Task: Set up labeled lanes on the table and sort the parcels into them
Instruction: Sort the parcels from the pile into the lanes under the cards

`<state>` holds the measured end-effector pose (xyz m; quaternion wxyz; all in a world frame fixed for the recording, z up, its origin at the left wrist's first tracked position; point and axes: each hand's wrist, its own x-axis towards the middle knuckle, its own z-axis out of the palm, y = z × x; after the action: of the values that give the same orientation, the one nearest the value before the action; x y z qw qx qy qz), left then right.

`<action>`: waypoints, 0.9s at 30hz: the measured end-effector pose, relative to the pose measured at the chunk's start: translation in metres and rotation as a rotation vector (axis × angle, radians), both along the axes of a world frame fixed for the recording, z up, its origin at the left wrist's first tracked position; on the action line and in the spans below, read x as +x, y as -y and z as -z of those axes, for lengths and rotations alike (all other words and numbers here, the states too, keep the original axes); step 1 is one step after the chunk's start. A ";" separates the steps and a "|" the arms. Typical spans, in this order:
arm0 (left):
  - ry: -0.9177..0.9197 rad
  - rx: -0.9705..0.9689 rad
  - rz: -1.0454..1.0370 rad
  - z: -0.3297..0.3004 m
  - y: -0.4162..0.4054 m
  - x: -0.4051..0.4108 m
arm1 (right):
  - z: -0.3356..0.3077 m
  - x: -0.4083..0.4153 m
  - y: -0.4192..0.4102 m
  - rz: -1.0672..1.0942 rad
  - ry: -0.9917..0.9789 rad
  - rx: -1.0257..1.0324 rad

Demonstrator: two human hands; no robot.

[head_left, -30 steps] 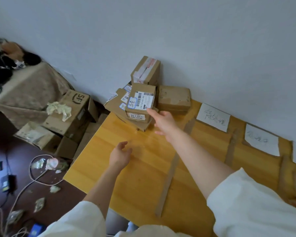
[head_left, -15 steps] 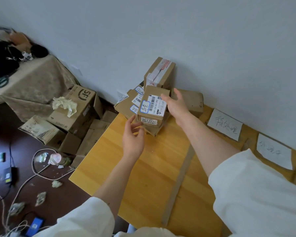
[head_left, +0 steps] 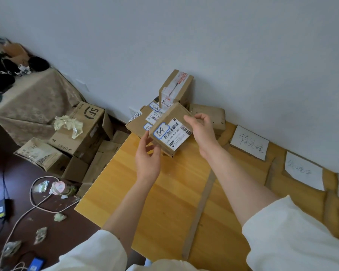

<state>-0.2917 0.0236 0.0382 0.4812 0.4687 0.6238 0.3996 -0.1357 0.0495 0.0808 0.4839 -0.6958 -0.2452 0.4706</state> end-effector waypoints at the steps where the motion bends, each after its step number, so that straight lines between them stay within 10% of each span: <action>1: 0.005 0.007 0.007 -0.002 0.001 0.000 | 0.002 0.002 0.006 0.013 -0.008 -0.006; 27: 0.074 -0.005 0.380 -0.023 0.051 0.029 | 0.017 0.048 0.155 0.177 -0.127 0.040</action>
<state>-0.2632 -0.0278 0.0617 0.5717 0.5618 0.5072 0.3167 -0.0881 -0.1057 0.0642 0.5518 -0.6738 -0.1612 0.4642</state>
